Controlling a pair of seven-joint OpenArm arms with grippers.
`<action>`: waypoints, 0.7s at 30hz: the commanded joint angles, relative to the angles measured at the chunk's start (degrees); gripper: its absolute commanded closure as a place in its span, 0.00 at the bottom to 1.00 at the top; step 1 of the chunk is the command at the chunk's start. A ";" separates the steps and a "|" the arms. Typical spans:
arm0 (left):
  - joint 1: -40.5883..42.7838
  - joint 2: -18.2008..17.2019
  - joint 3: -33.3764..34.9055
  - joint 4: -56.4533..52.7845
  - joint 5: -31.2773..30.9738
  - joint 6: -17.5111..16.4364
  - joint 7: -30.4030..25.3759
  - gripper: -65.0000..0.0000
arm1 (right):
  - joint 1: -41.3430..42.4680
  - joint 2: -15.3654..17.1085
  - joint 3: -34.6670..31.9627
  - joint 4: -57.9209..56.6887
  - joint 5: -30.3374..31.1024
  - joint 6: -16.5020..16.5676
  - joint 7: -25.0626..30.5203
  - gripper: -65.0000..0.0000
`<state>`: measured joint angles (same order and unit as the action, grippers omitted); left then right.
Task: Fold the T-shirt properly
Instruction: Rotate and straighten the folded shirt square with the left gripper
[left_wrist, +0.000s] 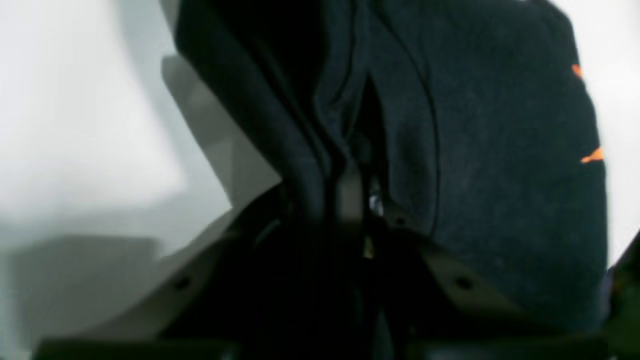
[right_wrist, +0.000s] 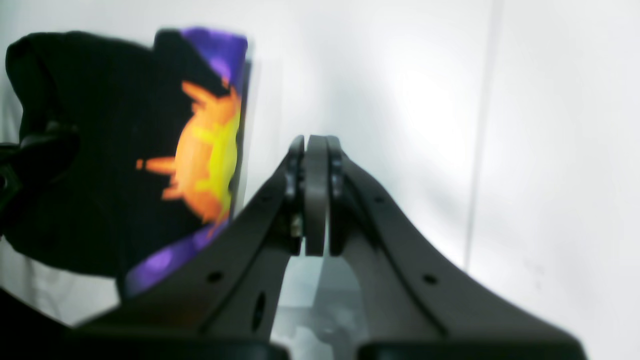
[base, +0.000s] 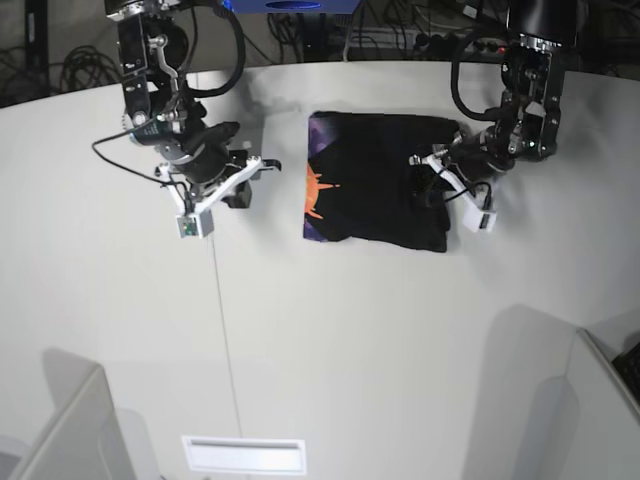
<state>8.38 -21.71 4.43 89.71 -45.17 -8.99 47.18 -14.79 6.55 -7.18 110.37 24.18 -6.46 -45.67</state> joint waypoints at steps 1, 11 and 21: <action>-0.69 -0.57 1.42 0.35 2.13 0.16 0.78 1.00 | 0.06 0.09 0.98 1.24 0.39 0.44 1.14 1.00; -8.69 -3.30 13.99 0.44 11.54 -0.02 0.78 1.00 | -3.10 -0.26 7.49 1.50 0.39 0.44 1.23 1.00; -17.22 -5.14 28.32 0.27 20.86 -0.10 0.69 1.00 | -7.32 -0.44 12.59 3.00 0.39 0.44 1.23 1.00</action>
<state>-8.49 -26.39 32.86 89.91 -24.84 -9.17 47.00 -22.28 5.80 5.21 112.18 24.16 -6.46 -45.45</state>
